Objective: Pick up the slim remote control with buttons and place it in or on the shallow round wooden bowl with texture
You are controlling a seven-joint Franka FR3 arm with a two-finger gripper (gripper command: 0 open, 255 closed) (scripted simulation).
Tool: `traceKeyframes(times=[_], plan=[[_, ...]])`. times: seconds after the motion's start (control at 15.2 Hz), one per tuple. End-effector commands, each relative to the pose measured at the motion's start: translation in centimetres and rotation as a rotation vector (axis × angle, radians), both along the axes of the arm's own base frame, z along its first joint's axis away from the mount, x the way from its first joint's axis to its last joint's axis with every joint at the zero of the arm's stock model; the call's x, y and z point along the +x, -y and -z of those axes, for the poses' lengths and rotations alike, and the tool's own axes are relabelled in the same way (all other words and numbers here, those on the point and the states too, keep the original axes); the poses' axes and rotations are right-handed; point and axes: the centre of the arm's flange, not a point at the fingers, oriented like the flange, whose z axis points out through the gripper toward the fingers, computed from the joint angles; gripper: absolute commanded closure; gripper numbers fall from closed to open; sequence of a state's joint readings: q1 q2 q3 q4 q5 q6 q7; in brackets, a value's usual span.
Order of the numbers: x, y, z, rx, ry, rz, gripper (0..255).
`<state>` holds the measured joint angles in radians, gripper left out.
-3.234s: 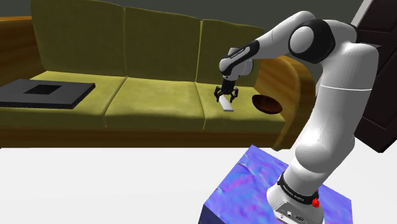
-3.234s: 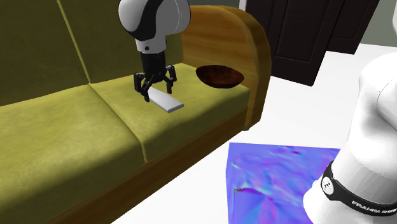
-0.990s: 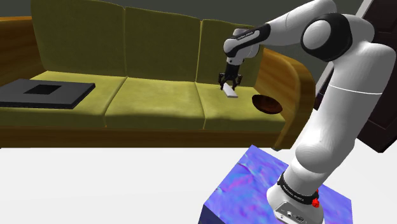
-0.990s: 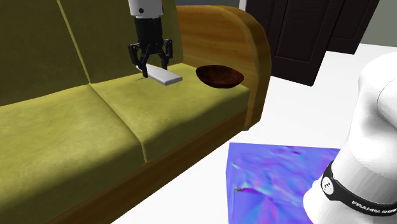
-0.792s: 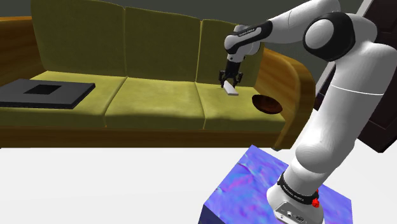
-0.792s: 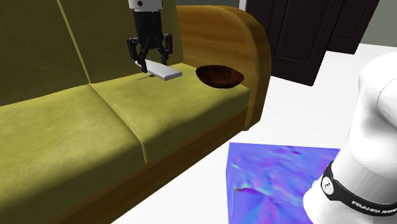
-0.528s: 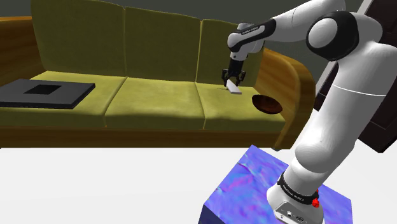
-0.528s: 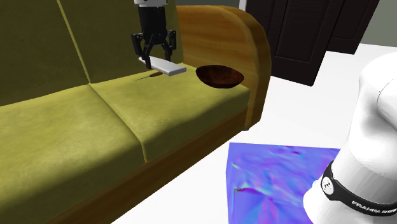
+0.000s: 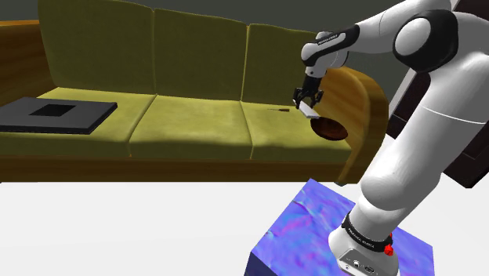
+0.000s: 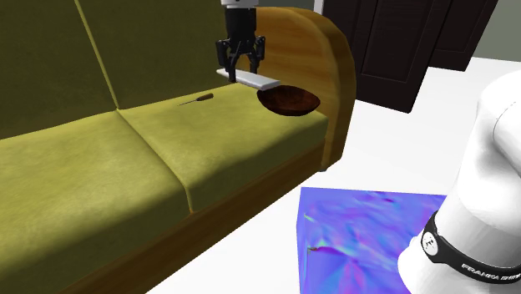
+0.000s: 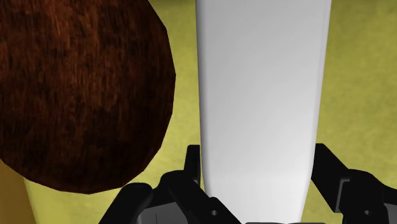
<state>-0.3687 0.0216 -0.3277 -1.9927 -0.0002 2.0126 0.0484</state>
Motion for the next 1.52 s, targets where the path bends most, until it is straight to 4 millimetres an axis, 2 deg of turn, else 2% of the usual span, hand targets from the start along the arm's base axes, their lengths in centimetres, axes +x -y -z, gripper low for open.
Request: traceKeyframes(times=[0.0,0.66,1.45], plan=[[-2.0,1.6,-0.1,0.0,0.0,-0.001,255],[-12.4,10.1,-0.2,0.0,0.0,-0.001,255],[-12.4,10.1,6.1,0.0,0.0,-0.001,255]])
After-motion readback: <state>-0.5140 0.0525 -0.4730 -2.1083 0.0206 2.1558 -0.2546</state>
